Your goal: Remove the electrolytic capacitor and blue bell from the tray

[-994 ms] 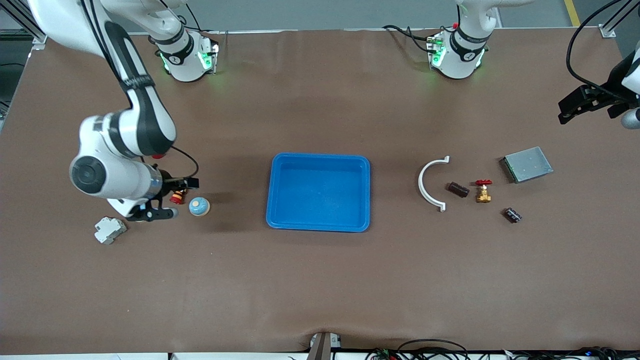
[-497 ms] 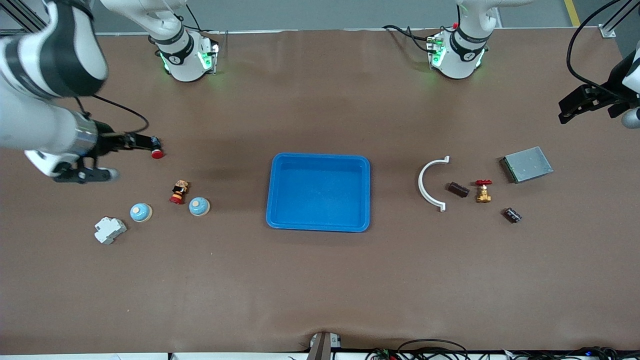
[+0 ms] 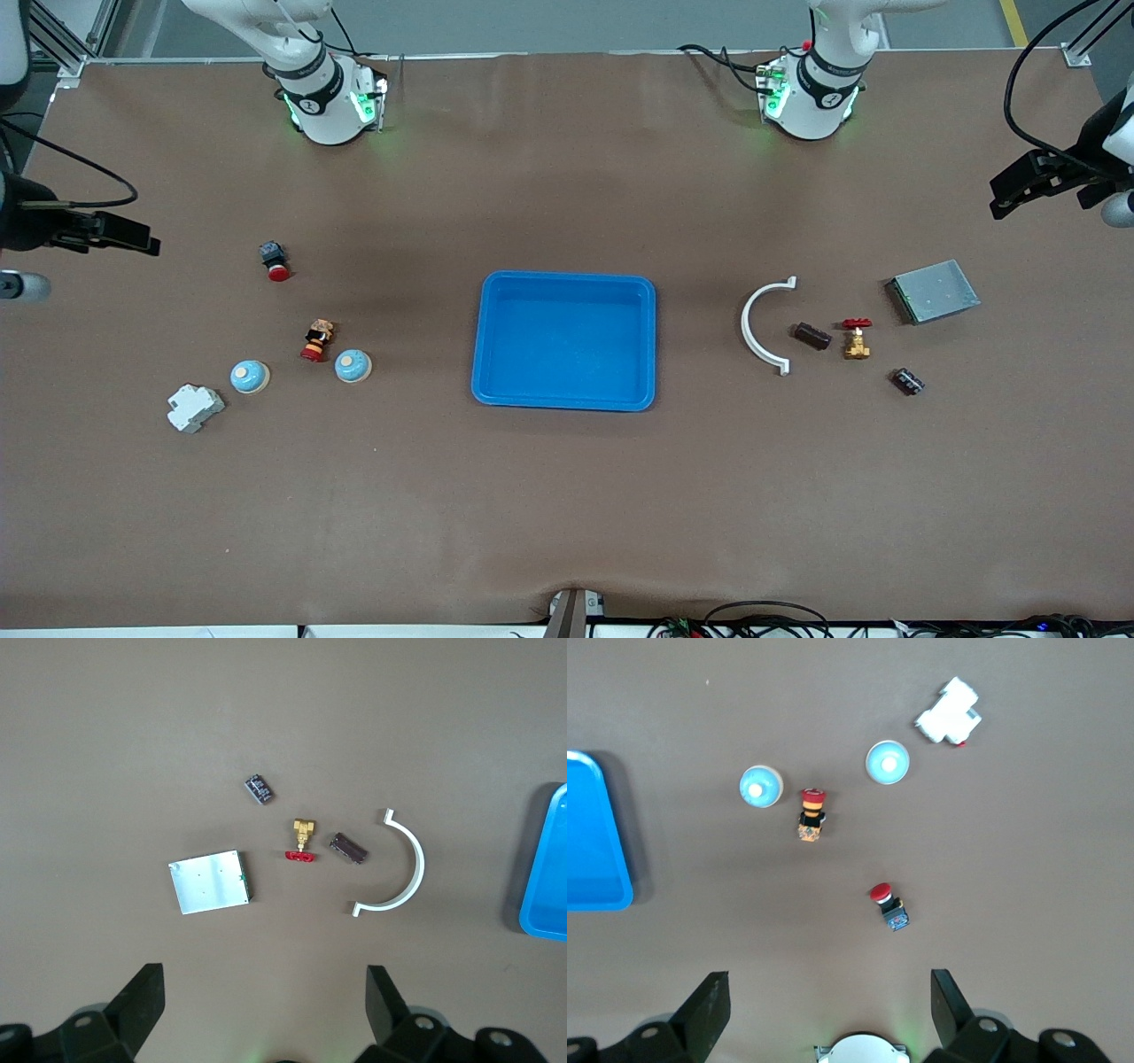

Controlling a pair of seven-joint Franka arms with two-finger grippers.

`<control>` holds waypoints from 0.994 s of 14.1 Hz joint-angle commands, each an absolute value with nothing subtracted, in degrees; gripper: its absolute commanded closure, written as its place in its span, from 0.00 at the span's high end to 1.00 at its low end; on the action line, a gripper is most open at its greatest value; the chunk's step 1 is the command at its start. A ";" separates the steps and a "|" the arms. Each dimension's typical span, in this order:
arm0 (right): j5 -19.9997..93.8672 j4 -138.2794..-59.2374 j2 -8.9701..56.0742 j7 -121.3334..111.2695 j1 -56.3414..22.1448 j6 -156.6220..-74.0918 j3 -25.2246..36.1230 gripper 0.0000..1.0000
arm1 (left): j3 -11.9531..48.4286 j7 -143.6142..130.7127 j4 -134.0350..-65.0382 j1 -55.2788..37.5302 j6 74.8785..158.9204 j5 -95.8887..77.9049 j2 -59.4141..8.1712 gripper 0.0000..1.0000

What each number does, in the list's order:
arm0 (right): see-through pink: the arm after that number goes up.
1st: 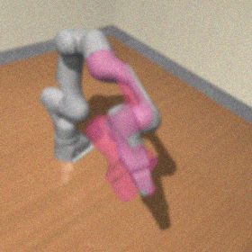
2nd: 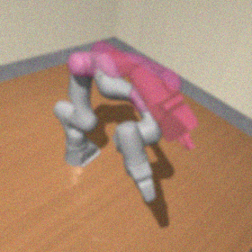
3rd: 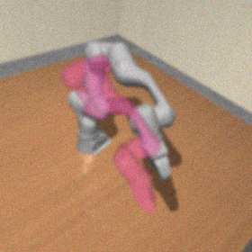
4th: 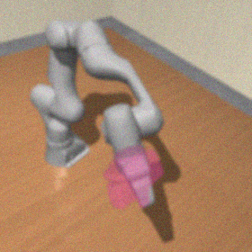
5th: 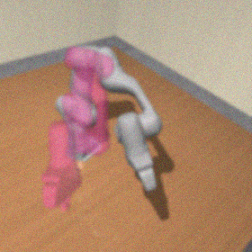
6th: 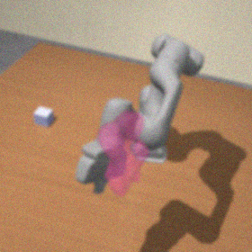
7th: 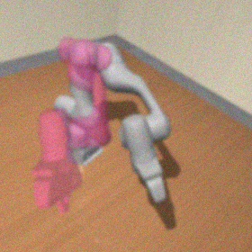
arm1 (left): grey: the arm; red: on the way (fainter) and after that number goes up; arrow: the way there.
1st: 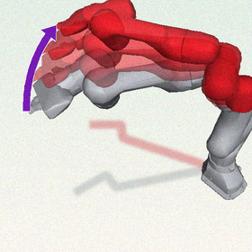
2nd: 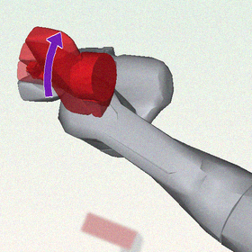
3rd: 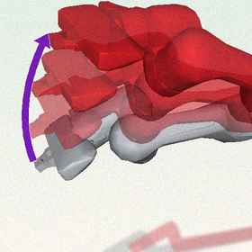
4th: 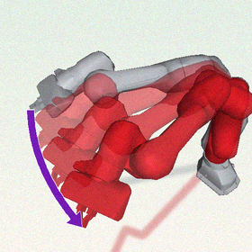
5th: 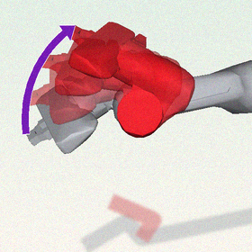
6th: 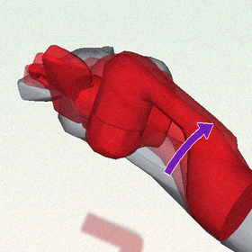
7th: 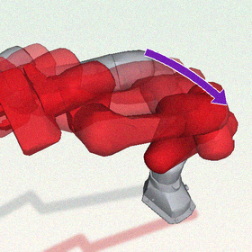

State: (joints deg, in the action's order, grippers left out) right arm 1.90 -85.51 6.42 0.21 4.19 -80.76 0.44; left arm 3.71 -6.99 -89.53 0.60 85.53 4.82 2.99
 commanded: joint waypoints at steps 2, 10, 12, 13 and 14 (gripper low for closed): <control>1.32 -82.45 8.44 -0.44 7.20 -79.72 -0.44 1.00 | 3.69 -6.68 -90.44 0.53 85.43 3.69 4.31 1.00; 0.97 -82.35 8.00 -0.53 7.12 -83.66 -0.97 1.00 | 4.48 -5.54 -90.79 0.70 84.29 3.08 4.57 1.00; 1.05 -85.67 6.08 -0.18 6.77 -85.16 -1.05 1.00 | 4.31 -4.40 -90.79 0.97 83.85 1.24 4.57 1.00; 1.05 -88.83 3.98 -0.09 6.68 -87.43 -1.05 1.00 | 4.31 -4.39 -90.79 0.97 83.59 1.14 4.57 1.00; 1.05 -92.86 1.52 0.00 6.68 -90.67 -1.05 1.00 | 4.39 -4.39 -90.70 0.97 83.41 1.14 4.66 1.00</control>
State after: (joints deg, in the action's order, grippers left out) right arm 1.78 -85.17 7.01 -0.18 6.74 -86.24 -0.83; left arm 4.31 -5.84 -89.86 0.43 84.27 2.50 2.99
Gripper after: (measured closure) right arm 0.000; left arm 0.000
